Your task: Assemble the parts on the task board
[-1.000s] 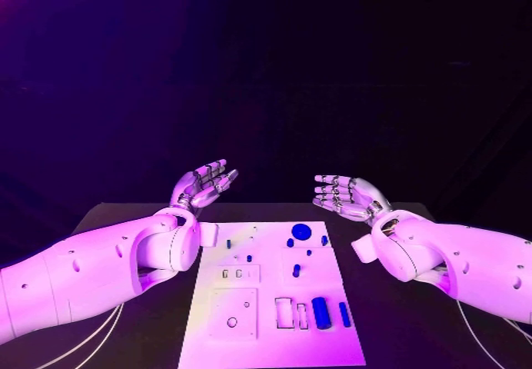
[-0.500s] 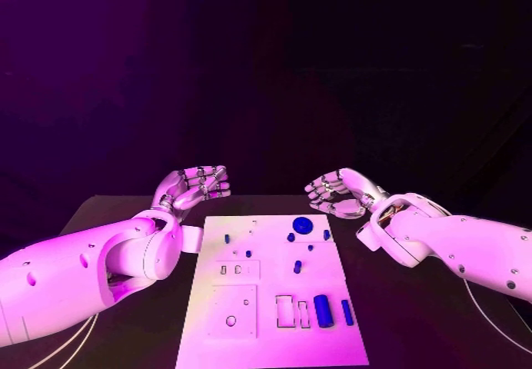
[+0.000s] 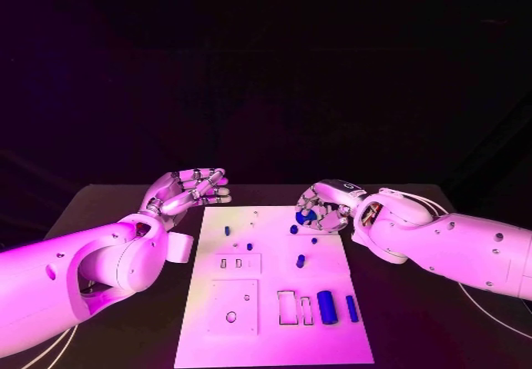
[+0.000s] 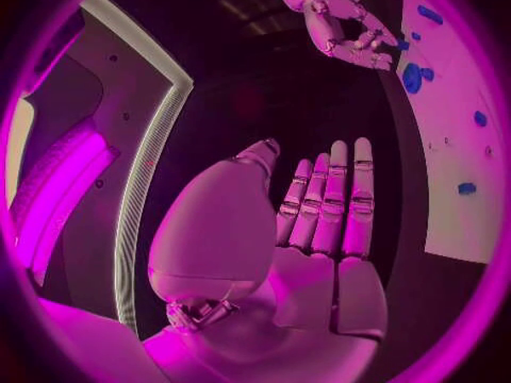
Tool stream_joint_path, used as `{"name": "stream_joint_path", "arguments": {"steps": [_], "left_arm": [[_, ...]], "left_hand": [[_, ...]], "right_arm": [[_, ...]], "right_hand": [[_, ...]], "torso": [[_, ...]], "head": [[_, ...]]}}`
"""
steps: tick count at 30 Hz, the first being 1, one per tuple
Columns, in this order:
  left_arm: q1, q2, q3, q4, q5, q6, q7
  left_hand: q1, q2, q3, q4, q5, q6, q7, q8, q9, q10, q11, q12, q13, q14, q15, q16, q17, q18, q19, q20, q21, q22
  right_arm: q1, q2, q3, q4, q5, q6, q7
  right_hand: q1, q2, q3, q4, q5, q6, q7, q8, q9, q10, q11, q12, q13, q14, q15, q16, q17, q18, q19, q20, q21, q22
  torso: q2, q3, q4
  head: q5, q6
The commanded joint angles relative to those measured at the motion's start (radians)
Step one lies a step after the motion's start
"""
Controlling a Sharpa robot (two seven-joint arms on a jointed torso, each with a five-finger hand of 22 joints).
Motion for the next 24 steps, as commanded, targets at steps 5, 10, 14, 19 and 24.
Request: {"name": "stream_joint_path", "arguments": {"steps": [5,10,14,19,24], "left_arm": [[0.002,-0.016,0.007,0.026,0.002,0.067,0.000],[0.004,-0.022,0.011,0.035,0.001,0.070,-0.001],[0.004,-0.022,0.012,0.038,0.000,0.071,-0.001],[0.005,-0.025,0.013,0.039,0.001,0.072,-0.001],[0.007,-0.026,0.013,0.040,0.001,0.071,-0.003]], "left_hand": [[-0.002,-0.012,0.013,0.000,-0.003,0.009,0.018,0.004,0.003,0.015,-0.002,-0.008,0.001,0.008,-0.004,0.036,0.034,0.014,0.017,-0.006,0.018,0.007],[-0.002,-0.014,0.015,0.000,-0.003,0.010,0.017,0.004,0.003,0.018,-0.003,-0.009,0.002,0.007,-0.005,0.049,0.047,0.013,0.020,-0.008,0.023,0.009],[-0.001,-0.015,0.016,-0.001,-0.003,0.010,0.018,0.004,0.004,0.018,-0.003,-0.010,0.001,0.005,-0.005,0.054,0.052,0.013,0.020,-0.009,0.025,0.010],[0.000,-0.015,0.018,-0.001,-0.003,0.010,0.019,0.003,0.004,0.018,-0.002,-0.011,0.001,0.002,-0.005,0.056,0.055,0.013,0.019,-0.009,0.026,0.011],[0.003,-0.014,0.020,-0.002,-0.002,0.009,0.020,0.003,0.004,0.017,-0.001,-0.012,0.001,-0.006,-0.004,0.060,0.060,0.012,0.017,-0.009,0.027,0.011]], "right_arm": [[0.001,0.013,0.001,-0.011,-0.154,0.077,-0.095],[0.001,0.025,0.001,-0.014,-0.169,0.083,-0.113],[0.001,0.031,0.001,-0.014,-0.173,0.086,-0.119],[0.001,0.040,0.001,-0.020,-0.173,0.088,-0.123],[0.001,0.049,0.001,-0.025,-0.164,0.095,-0.124]], "right_hand": [[0.001,-0.018,0.002,0.029,-0.003,-0.011,-0.001,-0.006,0.017,-0.035,0.002,0.016,0.014,0.046,0.003,0.391,0.362,-0.033,0.159,0.001,0.245,0.333],[0.007,-0.018,-0.002,0.043,-0.002,-0.018,-0.001,-0.007,0.027,-0.056,0.004,0.026,0.021,0.050,0.006,0.503,0.465,-0.049,0.201,0.004,0.324,0.444],[0.009,-0.017,-0.001,0.046,-0.001,-0.017,0.000,-0.005,0.029,-0.059,0.005,0.029,0.022,0.051,0.007,0.519,0.480,-0.051,0.207,0.005,0.336,0.462],[0.012,-0.011,0.006,0.054,0.001,-0.011,0.001,-0.001,0.035,-0.060,0.005,0.041,0.024,0.055,0.007,0.562,0.521,-0.060,0.230,0.007,0.376,0.518],[0.003,-0.001,0.023,0.072,0.014,-0.007,0.002,0.002,0.041,-0.049,0.004,0.054,0.027,0.058,0.006,0.599,0.557,-0.068,0.252,0.010,0.413,0.572]], "torso": [[0.029,-0.0024,0.0099],[0.037,-0.0039,0.0130],[0.038,-0.0055,0.0168],[0.042,-0.0052,0.0149],[0.044,-0.0036,0.0139]], "head": [[-0.008,0.000],[-0.007,0.005],[-0.008,0.004],[-0.007,0.005],[-0.005,0.004]]}}
